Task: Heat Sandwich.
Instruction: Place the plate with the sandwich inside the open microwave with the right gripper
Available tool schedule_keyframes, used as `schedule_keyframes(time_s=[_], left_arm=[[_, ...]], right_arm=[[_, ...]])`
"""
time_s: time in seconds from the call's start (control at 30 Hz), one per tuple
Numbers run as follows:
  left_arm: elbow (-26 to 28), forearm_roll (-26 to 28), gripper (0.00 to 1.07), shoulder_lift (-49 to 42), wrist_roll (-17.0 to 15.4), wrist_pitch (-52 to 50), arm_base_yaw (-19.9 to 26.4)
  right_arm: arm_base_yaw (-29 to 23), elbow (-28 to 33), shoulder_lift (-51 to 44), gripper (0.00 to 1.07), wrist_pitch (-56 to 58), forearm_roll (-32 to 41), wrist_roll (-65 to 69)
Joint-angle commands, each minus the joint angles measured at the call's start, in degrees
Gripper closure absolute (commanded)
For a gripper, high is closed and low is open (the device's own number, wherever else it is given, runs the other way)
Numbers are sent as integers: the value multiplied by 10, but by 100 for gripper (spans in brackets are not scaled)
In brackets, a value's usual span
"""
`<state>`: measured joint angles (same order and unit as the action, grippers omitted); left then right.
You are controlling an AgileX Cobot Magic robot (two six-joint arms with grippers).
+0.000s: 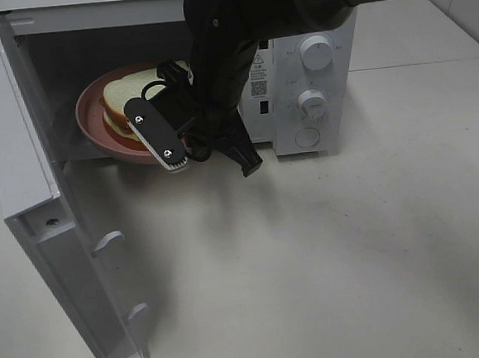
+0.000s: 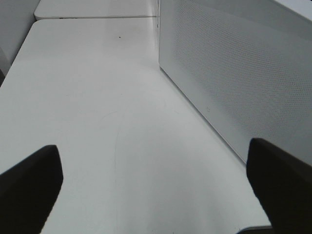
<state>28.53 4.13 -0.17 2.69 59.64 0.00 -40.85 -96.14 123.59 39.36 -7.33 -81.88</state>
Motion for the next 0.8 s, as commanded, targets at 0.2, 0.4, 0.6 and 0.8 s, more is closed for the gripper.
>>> schedule_keyframes(time_s=[0.2, 0.4, 0.6, 0.8], left_arm=[[-2, 0, 9, -15, -2, -2, 1], [-2, 0, 9, -15, -2, -2, 1], [-2, 0, 9, -15, -2, -2, 1], [-2, 0, 9, -15, -2, -2, 1]], right_arm=[[3, -88, 42, 107, 20, 1, 38], [3, -155, 79, 106, 34, 1, 60], [10, -186, 100, 105, 33, 1, 79], [21, -208, 119, 104, 23, -1, 85]])
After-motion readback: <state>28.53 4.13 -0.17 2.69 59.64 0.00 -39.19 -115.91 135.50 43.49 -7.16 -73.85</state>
